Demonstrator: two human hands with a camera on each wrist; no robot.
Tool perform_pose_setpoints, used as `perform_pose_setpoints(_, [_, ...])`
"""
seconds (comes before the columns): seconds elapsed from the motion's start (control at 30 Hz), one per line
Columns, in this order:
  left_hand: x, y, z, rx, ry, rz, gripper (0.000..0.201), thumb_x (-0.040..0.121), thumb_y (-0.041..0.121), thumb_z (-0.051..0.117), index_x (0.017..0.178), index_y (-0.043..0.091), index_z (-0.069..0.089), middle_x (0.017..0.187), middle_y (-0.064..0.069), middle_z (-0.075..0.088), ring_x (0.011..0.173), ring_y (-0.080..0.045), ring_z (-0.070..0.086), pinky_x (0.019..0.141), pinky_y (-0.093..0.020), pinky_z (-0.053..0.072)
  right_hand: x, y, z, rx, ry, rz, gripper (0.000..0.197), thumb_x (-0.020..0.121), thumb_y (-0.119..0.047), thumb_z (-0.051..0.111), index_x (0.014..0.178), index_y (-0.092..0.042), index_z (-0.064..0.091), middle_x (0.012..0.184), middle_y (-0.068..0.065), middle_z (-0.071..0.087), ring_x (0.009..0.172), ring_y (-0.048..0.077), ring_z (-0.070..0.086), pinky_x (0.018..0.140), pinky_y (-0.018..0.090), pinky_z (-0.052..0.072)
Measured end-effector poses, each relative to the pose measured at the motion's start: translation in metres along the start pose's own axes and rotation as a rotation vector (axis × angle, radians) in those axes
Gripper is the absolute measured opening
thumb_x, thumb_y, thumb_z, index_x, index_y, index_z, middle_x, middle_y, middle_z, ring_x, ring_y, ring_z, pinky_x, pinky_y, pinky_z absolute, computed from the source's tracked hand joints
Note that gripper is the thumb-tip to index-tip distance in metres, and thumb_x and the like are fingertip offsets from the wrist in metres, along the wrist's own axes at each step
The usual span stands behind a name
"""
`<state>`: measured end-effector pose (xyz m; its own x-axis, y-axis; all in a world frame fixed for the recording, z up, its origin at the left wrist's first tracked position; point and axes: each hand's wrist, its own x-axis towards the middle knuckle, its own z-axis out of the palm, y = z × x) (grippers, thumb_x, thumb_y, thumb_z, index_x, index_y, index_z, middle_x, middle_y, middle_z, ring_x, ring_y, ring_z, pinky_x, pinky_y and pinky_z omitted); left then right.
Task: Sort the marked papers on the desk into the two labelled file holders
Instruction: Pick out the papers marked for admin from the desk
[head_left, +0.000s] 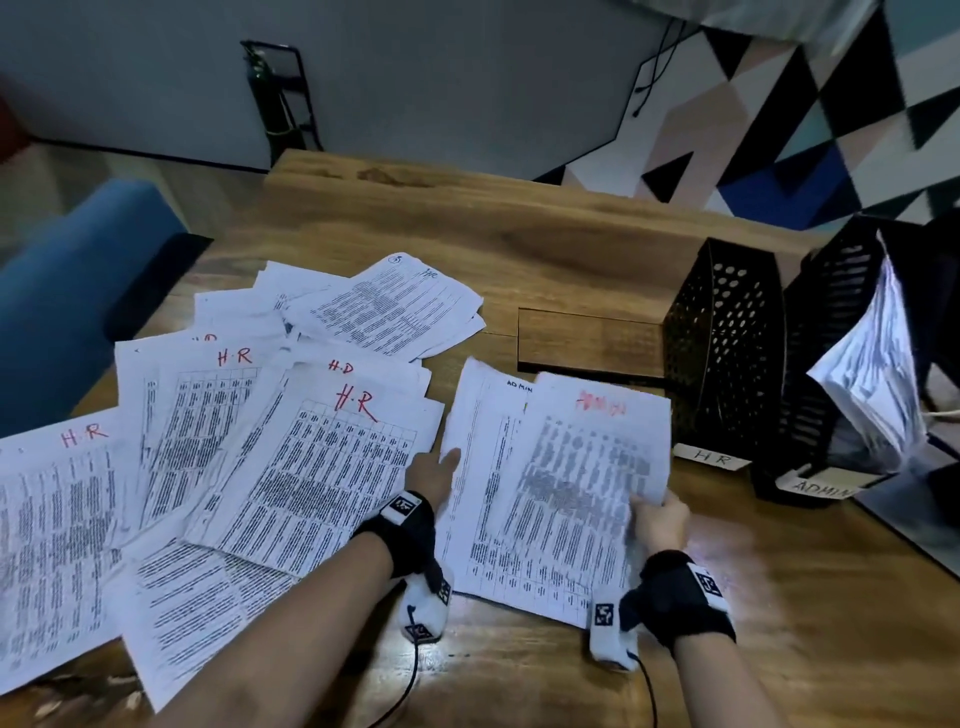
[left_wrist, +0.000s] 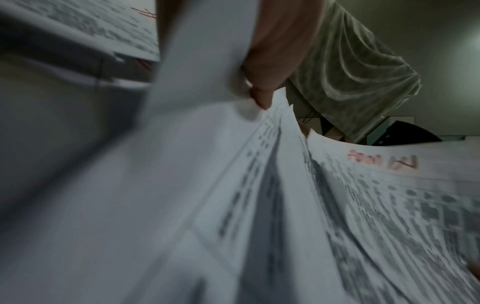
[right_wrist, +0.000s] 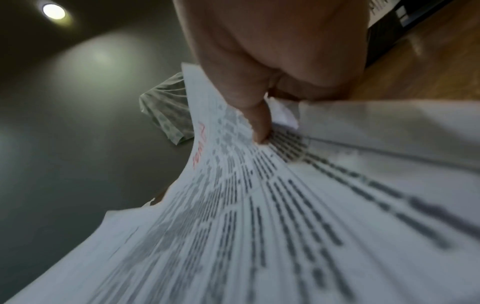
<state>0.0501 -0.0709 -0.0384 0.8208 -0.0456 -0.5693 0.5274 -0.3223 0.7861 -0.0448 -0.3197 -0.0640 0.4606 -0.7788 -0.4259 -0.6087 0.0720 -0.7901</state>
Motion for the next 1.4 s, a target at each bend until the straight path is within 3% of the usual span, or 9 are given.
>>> perform_pose_setpoints(0.27, [0.009,-0.009,0.008,0.028,0.0,0.004,0.061,0.06,0.029,0.083,0.111,0.001,0.063,0.113,-0.01,0.067,0.101,-0.029,0.063,0.094,-0.042,0.051,-0.009,-0.005,0.003,-0.185,-0.015,0.012,0.02,0.073,-0.011,0.076,0.084,-0.007,0.059,0.087,0.01,0.065,0.077,0.027,0.062,0.066,0.032,0.053])
perform_pose_setpoints(0.5, [-0.004,0.004,0.01,0.091,0.002,0.151,0.043,0.097,0.028,0.042,0.132,0.004,0.049,0.139,-0.013,0.05,0.125,-0.029,0.048,0.105,-0.036,0.039,0.001,-0.005,0.012,-0.082,-0.143,0.036,0.03,0.07,-0.017,0.079,0.083,0.001,0.059,0.09,0.022,0.067,0.082,0.034,0.065,0.073,0.043,0.053])
perform_pose_setpoints(0.6, [-0.001,0.004,0.0,0.056,0.049,0.225,0.034,0.094,0.009,0.044,0.127,0.008,0.055,0.127,-0.02,0.059,0.101,-0.028,0.056,0.079,-0.025,0.041,-0.005,-0.011,-0.003,0.064,-0.167,0.076,0.022,0.079,-0.003,0.069,0.07,-0.006,0.05,0.07,0.01,0.054,0.065,0.022,0.053,0.07,0.035,0.047])
perform_pose_setpoints(0.73, [-0.007,0.011,-0.008,-0.101,0.061,0.298,0.05,0.084,-0.007,0.055,0.132,0.006,0.05,0.124,-0.005,0.058,0.113,-0.02,0.054,0.094,-0.024,0.038,0.0,-0.006,-0.018,0.131,-0.212,0.053,0.02,0.08,-0.012,0.07,0.071,-0.003,0.055,0.089,0.017,0.06,0.071,0.024,0.056,0.063,0.029,0.045])
perform_pose_setpoints(0.97, [-0.023,0.02,0.004,-0.303,-0.162,0.281,0.027,0.078,-0.021,0.052,0.085,-0.003,0.07,0.095,-0.004,0.063,0.094,-0.018,0.06,0.076,-0.019,0.055,0.006,-0.012,-0.013,0.215,-0.336,0.03,0.01,0.079,-0.012,0.069,0.083,-0.002,0.067,0.096,0.021,0.069,0.089,0.027,0.067,0.094,0.043,0.049])
perform_pose_setpoints(1.13, [-0.02,0.023,0.0,-0.255,-0.245,0.288,0.017,0.092,0.013,0.053,0.105,0.016,0.063,0.12,-0.005,0.059,0.115,-0.023,0.052,0.094,-0.03,0.046,-0.016,-0.037,-0.006,0.363,-0.402,-0.031,0.018,0.086,0.004,0.055,0.103,0.0,0.058,0.088,0.009,0.065,0.073,0.013,0.062,0.052,0.015,0.053])
perform_pose_setpoints(1.23, [-0.023,0.025,-0.001,-0.152,-0.274,0.285,0.083,0.073,0.069,0.052,0.142,0.03,0.029,0.152,-0.004,0.031,0.139,-0.025,0.031,0.114,-0.043,0.026,-0.025,-0.039,0.007,0.313,-0.452,-0.084,0.033,0.082,0.008,0.06,0.113,-0.001,0.055,0.109,0.012,0.063,0.077,0.019,0.066,0.067,0.026,0.058])
perform_pose_setpoints(1.3, [-0.034,0.033,0.002,-0.067,-0.219,0.364,0.085,0.085,0.037,0.06,0.147,0.03,0.001,0.157,-0.003,0.017,0.142,-0.022,0.024,0.111,-0.032,0.021,-0.032,-0.043,0.016,0.303,-0.424,-0.106,0.029,0.078,0.006,0.064,0.106,0.0,0.058,0.113,0.019,0.064,0.086,0.027,0.066,0.083,0.04,0.055])
perform_pose_setpoints(1.4, [-0.032,0.052,0.002,-0.008,-0.097,0.568,0.087,0.09,0.001,0.052,0.147,0.026,-0.009,0.154,-0.008,0.023,0.137,-0.025,0.035,0.101,-0.016,0.027,-0.042,-0.066,0.021,0.401,-0.307,-0.235,0.026,0.078,0.004,0.066,0.102,-0.001,0.058,0.103,0.012,0.065,0.075,0.002,0.068,0.08,0.024,0.056])
